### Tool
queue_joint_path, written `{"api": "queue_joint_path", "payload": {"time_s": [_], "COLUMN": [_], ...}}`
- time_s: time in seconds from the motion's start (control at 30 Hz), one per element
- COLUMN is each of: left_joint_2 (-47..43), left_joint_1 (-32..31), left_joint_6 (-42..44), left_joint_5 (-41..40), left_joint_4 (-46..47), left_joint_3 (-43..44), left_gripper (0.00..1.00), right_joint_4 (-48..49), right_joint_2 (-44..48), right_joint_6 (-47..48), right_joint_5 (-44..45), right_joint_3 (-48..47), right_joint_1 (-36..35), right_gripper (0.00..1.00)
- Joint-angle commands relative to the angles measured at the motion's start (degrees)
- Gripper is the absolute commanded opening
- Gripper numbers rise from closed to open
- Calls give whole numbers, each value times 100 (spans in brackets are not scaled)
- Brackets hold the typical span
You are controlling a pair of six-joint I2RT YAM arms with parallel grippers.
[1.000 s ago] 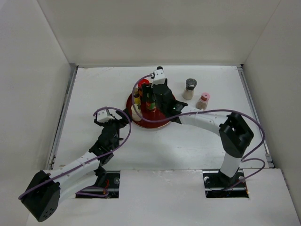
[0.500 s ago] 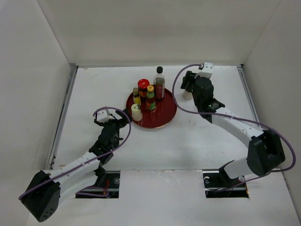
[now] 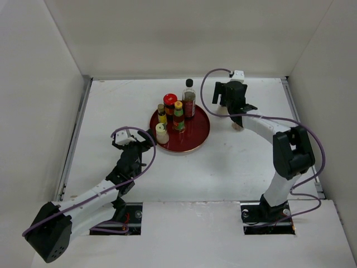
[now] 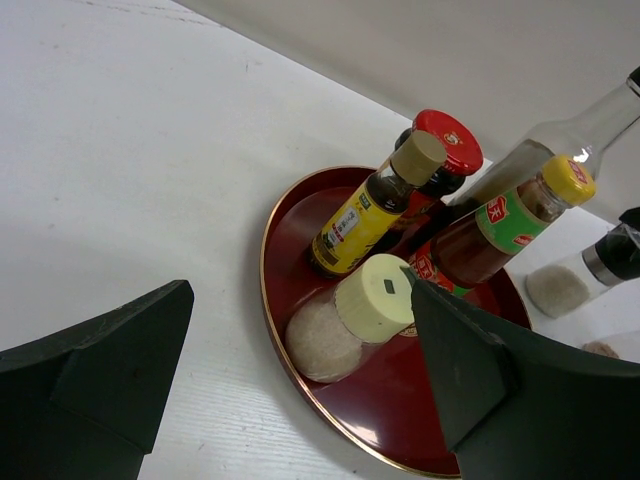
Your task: Organize the condiment bottles
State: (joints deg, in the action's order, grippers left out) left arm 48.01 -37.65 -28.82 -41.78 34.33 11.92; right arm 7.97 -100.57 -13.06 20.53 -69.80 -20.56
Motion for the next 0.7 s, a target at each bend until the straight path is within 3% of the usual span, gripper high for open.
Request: {"api": "queue_joint_path", "payload": {"time_s": [0.0,0.17,0.33,0.67], "left_joint_2": [50,-90,-55,7], "left_joint_1": [-19,-10,-10,52], "left_joint_6": [-54,-54,-62,-71], "left_joint_5": [47,73,91,100], "left_joint_4": [268,241,232,250], "left_joint_3": [-41,-67,-50,-59], "left_gripper": [92,92,92,92], "right_joint_4": [-14,-58,-41,864], "right_joint_2": [-286,-480,-534,240], "right_joint_6": [119,181,181,357], "right_joint_5": [-164,204,459,618], "right_joint_3": [-507,-649,-553,116], "right_joint_1": [56,39,39,-14], "right_gripper": [92,85,88,94]}}
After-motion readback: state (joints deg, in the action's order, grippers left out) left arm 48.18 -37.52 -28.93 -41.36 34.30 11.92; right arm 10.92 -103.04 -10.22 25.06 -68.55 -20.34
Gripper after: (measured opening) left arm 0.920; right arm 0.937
